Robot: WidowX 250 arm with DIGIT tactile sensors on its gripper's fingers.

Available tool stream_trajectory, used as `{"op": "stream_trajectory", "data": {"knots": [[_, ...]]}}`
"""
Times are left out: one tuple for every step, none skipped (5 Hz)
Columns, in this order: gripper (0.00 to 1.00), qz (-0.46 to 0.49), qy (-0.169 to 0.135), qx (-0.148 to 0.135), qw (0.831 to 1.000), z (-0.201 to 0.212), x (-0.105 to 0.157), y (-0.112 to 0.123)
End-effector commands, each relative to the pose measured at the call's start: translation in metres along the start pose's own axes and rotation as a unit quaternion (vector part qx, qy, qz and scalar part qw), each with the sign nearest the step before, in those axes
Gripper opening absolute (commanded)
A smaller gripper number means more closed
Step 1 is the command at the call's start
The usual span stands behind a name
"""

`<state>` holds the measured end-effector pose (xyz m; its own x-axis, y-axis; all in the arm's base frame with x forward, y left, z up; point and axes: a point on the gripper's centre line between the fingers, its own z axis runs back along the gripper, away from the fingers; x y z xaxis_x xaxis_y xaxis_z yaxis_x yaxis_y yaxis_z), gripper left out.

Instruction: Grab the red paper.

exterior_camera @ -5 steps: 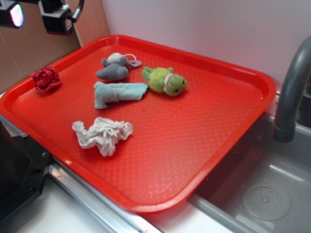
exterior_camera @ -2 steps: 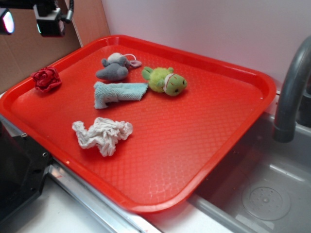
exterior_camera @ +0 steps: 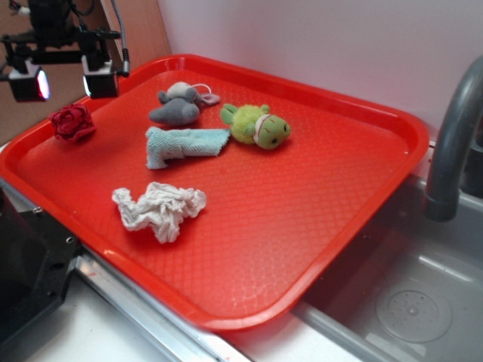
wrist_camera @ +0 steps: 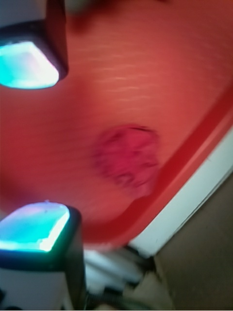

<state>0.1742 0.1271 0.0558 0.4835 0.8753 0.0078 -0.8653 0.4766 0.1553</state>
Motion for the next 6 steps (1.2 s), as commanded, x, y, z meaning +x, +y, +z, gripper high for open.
{"op": "stream_trajectory", "data": {"knots": [[1.00,0.078,-0.070,-0.025,0.994,-0.005,0.024,0.026],[1.00,0.099,-0.058,-0.017,0.993,-0.002,0.032,0.022],[1.00,0.114,-0.047,-0.015,0.992,-0.004,0.040,0.020],[1.00,0.120,-0.052,-0.006,0.991,-0.009,0.042,0.021],[1.00,0.099,-0.045,0.006,0.994,-0.020,0.034,0.010],[0.88,0.077,-0.045,0.010,0.996,-0.027,0.023,0.001]]}}
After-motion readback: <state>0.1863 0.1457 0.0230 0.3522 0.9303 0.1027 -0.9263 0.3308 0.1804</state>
